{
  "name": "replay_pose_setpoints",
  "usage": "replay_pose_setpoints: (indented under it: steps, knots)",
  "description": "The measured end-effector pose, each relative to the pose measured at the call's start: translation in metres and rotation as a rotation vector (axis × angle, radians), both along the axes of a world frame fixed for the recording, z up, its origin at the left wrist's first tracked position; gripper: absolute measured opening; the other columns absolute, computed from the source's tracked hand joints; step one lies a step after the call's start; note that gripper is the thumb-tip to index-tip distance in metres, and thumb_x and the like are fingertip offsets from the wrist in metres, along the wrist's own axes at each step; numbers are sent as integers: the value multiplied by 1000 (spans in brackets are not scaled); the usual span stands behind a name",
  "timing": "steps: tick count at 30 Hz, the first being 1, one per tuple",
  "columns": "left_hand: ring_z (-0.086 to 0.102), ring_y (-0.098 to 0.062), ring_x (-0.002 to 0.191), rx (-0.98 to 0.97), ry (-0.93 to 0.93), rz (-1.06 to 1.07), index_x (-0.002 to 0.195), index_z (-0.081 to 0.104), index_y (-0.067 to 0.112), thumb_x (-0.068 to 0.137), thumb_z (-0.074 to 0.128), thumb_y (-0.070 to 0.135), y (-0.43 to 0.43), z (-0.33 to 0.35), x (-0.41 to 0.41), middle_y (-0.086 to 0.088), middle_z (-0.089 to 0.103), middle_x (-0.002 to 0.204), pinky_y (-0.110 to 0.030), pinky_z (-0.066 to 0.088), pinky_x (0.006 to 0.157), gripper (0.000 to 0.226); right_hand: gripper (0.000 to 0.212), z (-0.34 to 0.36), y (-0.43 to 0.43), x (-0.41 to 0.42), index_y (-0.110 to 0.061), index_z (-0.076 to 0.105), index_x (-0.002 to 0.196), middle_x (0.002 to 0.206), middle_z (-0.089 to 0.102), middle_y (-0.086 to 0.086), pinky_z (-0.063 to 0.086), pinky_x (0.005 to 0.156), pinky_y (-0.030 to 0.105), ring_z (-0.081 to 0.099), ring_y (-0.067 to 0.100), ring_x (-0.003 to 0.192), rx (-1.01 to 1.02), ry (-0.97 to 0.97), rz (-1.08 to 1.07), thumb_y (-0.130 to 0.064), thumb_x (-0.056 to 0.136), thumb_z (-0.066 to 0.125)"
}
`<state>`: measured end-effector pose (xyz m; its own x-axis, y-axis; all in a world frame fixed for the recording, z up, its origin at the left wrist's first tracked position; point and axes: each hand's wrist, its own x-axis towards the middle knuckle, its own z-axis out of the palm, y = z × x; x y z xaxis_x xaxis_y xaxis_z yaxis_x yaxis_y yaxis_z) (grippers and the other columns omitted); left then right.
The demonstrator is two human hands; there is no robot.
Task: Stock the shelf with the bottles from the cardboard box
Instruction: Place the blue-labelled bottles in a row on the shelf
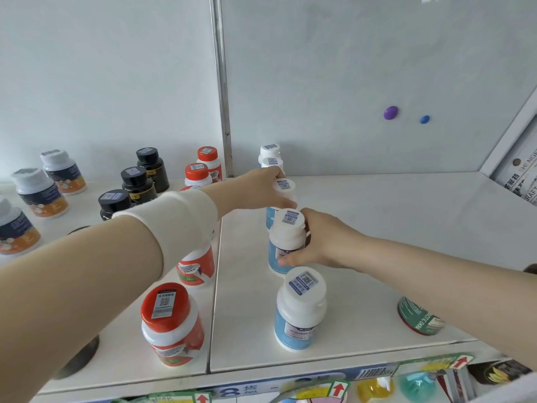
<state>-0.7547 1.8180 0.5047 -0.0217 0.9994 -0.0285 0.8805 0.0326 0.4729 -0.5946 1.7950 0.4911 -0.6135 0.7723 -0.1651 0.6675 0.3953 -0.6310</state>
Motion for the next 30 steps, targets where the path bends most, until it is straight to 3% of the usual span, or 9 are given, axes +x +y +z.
replay_pose_setpoints:
  steps: [4,9,12,15,18,20,24,30]
  knots:
    - [51,-15,93,7,11,-7,130,40,17,82,68,41,-2,3,2,-1,53,117,-21,40,69,61,55,-3,0,3,-18,48,121,113,57,-3,47,87,27,58,18,106,-37,-83,20,-30,76,76]
    - [52,-20,114,46,80,-6,136,37,14,85,67,34,-24,24,7,-2,50,134,-24,38,87,62,84,11,2,25,-13,30,142,137,45,4,41,92,25,48,19,121,16,-206,-1,-37,75,75]
    - [49,-25,121,111,333,-15,136,38,13,87,63,31,-51,44,8,-5,50,135,-30,38,96,58,85,32,-2,41,-10,29,143,143,41,8,39,101,29,45,22,127,168,-354,17,-38,76,74]
    - [51,-27,119,158,675,45,138,36,16,91,56,34,-90,64,10,-5,50,132,-36,41,92,54,81,52,-10,49,-8,32,141,142,38,14,39,104,33,42,29,128,397,-471,27,-39,77,72]
    - [52,-27,118,184,981,95,135,38,13,93,52,31,-132,73,16,-7,52,130,-35,41,95,48,68,62,-34,51,-9,36,137,137,38,15,39,100,38,41,32,126,573,-427,13,-38,82,66]
    - [51,-26,117,170,1080,147,136,37,12,94,50,30,-161,76,19,-7,52,129,-34,40,95,48,60,63,-57,44,-10,36,135,135,39,14,38,97,39,40,32,125,647,-398,24,-35,86,60]
    - [53,-24,112,158,1127,243,134,39,12,94,50,30,-229,80,16,-6,54,124,-31,41,89,45,56,67,-113,13,-10,35,137,135,39,14,39,96,40,40,33,125,744,-335,89,-30,89,56]
    - [51,-24,115,51,1193,418,132,39,13,93,51,33,-350,91,-38,-6,52,126,-32,39,92,46,55,79,-214,-70,-7,37,133,132,43,16,40,94,42,43,35,121,846,-224,265,-33,89,57]
